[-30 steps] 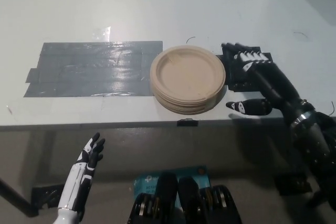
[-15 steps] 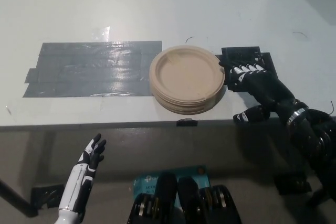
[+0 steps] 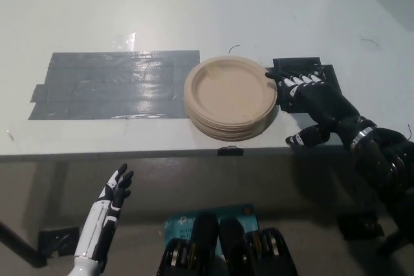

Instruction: A stack of plates is kept in the middle of the desk close to the robot and the robot grabs the stack with its right hand, picks it up and hands it to a person.

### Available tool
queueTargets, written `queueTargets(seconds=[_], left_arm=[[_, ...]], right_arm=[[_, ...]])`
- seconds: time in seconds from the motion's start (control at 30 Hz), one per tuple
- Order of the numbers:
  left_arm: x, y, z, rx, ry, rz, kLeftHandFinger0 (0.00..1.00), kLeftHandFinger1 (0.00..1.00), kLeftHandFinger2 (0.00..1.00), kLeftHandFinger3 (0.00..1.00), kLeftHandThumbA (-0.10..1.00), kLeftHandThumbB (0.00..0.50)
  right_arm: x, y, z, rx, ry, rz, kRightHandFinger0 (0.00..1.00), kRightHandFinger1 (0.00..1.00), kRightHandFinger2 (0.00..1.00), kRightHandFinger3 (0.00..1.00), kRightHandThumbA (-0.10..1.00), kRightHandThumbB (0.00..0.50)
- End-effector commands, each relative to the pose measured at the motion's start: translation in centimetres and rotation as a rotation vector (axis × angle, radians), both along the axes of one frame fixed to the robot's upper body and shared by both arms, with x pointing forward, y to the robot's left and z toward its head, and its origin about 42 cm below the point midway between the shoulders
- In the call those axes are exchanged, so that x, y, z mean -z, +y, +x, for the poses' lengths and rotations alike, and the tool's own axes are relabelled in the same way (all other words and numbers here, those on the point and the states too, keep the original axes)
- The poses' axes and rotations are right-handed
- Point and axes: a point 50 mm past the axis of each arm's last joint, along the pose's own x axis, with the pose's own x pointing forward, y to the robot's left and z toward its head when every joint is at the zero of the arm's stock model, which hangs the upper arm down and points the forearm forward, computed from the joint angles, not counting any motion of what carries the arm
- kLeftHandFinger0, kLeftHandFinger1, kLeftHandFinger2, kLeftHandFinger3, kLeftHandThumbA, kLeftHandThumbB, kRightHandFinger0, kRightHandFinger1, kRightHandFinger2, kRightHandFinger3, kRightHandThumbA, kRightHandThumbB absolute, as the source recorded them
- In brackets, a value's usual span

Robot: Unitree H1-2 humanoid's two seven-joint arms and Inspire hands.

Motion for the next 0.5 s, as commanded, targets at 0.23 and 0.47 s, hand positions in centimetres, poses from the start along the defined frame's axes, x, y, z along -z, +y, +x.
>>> queueTargets(seconds=[0.23,0.47], left_arm=[[-1.0,-0.3,-0.4,0.030,-0.046,0.003,1.00,1.00,1.00,1.00,1.00,0.000],[-0.8,-0.3,-0.5,0.033,-0.042,0.003,1.00,1.00,1.00,1.00,1.00,0.000]], right_arm=[[-2.8,1.1,1.8,-0.014,-0.097,0.007,1.00,1.00,1.00,1.00,1.00,0.430],[-1.6,2.0,2.9,-0.013,-0.102,-0.014,1.00,1.00,1.00,1.00,0.99,0.425]])
